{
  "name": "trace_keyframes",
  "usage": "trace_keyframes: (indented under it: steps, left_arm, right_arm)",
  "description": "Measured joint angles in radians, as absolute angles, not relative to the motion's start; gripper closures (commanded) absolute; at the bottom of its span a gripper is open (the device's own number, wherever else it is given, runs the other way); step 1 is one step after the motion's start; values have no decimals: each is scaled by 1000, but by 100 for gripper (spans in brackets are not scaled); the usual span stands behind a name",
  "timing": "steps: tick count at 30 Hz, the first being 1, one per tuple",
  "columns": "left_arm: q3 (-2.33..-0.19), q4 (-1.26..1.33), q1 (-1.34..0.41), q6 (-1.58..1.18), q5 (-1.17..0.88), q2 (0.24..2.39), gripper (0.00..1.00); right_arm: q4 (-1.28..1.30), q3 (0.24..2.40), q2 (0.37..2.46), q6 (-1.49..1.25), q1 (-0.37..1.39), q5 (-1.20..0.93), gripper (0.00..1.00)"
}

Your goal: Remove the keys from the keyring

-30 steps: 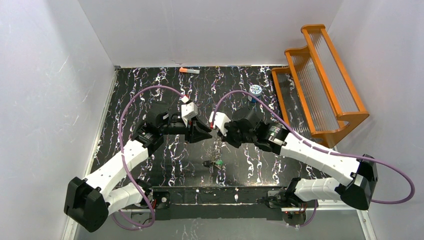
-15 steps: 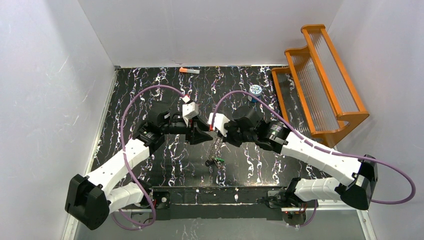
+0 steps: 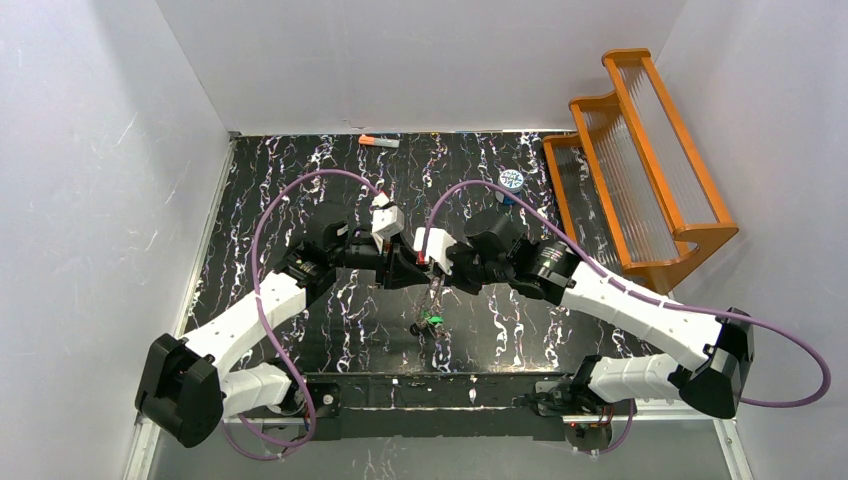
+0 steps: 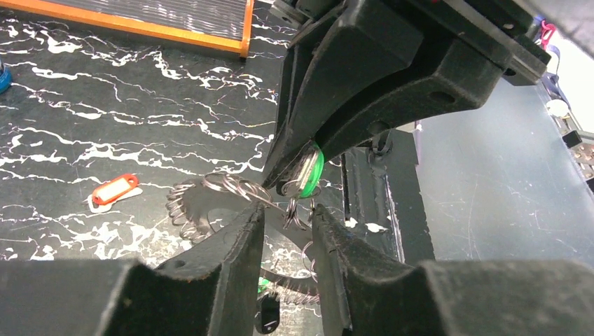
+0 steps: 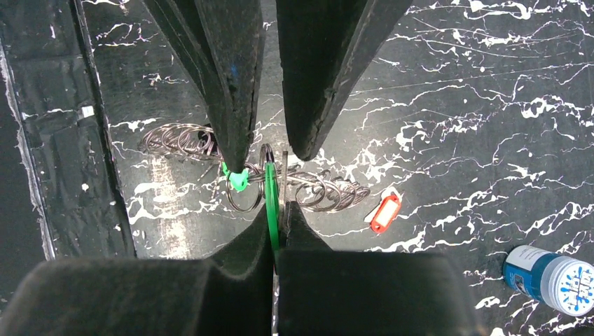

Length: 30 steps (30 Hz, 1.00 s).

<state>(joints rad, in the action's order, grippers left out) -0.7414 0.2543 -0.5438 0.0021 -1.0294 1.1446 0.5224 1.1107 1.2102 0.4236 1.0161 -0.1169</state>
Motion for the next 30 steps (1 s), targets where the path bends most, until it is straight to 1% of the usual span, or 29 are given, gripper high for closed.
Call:
trace_keyframes:
  steps: [3,9,15,23,30]
  left_arm:
    - [-741,255,-548,-9,-1035,1145,84]
    - [-741,255,-552,-21,-1050,1151,100]
    - [-749,229,-552,8,-1047,1150,100]
    - [-754,195,-552,51,-1020,1131,100]
    - [-754,173,-552,63,-1009,1114,100]
  right_arm:
    - [522,1117,1219,424,1017,-125,99]
    - [522,1118,1224,424,1017,-130,99]
    - [522,1118,1223,419,1018,-95,99]
    - [524,1069,1180,358,1023,11,99]
    - [524,1044,1180,305,1023,20,99]
